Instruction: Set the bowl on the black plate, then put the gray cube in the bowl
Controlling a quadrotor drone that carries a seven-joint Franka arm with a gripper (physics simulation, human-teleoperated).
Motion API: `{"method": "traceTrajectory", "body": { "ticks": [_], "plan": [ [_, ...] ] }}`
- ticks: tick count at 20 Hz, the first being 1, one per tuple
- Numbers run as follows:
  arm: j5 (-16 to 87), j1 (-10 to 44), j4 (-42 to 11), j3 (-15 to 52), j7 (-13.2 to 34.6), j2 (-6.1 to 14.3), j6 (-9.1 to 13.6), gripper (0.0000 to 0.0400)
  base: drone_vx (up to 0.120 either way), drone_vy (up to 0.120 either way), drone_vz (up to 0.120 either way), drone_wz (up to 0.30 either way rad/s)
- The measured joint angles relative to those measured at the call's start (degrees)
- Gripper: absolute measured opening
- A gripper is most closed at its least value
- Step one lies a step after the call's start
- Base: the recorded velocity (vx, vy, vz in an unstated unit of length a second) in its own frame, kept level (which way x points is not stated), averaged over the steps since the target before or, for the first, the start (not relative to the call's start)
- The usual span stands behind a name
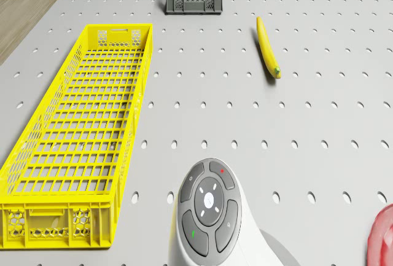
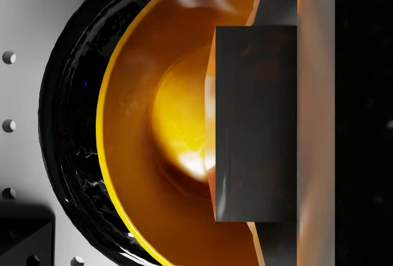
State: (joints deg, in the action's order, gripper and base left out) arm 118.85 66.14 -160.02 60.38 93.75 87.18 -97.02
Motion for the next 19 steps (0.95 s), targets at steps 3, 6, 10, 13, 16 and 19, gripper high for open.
{"method": "traceTrajectory", "body": {
  "ticks": [3,6,10,13,16,19],
  "plan": [
    [1.65,0.20,0.67,-1.69,-0.09,-0.33,-0.53,0.0250,0.000,0.000,0.000,0.000],
    [2.71,0.24,1.11,-2.73,-0.20,-0.68,-0.73,0.0283,0.000,0.000,0.000,0.000],
    [2.47,-0.24,0.71,-2.34,-0.41,-0.97,-0.12,0.0357,0.000,0.000,0.000,0.000],
    [1.10,-0.93,-0.24,-0.80,-0.54,-1.04,0.89,0.0380,0.000,0.000,0.000,0.000],
    [-0.78,-1.67,-1.35,1.28,-0.64,-1.09,2.06,0.0390,0.000,0.000,0.000,0.000],
    [-2.31,-2.19,-2.15,2.95,-0.69,-1.17,2.97,0.0395,0.000,0.000,0.000,0.000]
  ]
}}
